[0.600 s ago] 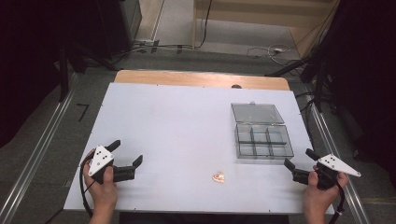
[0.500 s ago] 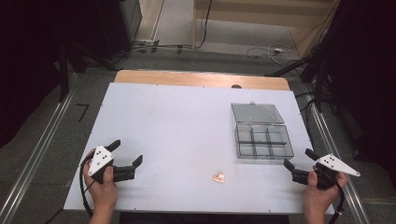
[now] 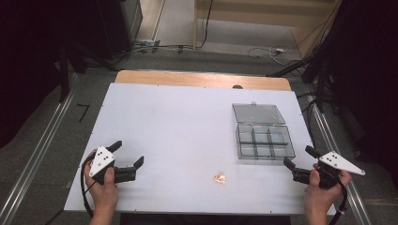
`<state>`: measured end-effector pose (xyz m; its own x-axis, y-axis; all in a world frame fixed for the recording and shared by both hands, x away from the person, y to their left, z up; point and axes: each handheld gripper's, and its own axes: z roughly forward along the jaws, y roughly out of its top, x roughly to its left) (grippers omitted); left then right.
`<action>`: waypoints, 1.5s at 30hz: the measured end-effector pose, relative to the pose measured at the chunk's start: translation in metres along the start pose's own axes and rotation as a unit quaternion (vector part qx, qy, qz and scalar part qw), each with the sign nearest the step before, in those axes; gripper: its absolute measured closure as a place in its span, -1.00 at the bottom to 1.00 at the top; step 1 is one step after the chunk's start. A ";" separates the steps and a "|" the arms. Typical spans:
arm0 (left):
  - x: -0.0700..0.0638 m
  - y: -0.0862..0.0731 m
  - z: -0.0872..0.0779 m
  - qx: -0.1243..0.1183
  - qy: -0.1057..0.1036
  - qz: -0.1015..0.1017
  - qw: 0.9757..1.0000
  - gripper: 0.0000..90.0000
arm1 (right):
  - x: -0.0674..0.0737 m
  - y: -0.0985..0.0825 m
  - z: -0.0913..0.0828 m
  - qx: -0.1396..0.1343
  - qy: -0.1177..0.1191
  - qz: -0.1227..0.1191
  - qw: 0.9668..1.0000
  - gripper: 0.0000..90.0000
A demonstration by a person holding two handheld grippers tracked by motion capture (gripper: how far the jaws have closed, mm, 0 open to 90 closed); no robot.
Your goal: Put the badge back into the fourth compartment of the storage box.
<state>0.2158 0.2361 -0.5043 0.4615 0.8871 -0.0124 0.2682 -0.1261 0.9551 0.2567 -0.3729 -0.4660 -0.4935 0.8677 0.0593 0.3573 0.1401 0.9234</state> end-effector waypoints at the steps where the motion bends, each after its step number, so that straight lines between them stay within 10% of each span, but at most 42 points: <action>1: 0.000 0.000 0.000 0.000 -0.001 0.000 1.000 -0.93 | 0.003 0.002 0.000 -0.001 0.004 -0.001 1.000 -1.00; 45: -0.002 0.000 0.002 0.011 0.003 0.009 1.000 -0.93 | 0.090 0.027 0.034 0.070 0.141 -0.063 0.985 -1.00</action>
<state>0.2168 0.2329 -0.5047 0.4618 0.8870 0.0057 0.2790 -0.1513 0.9483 0.2491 -0.2747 -0.4483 -0.7351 0.6745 0.0683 0.3748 0.3204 0.8700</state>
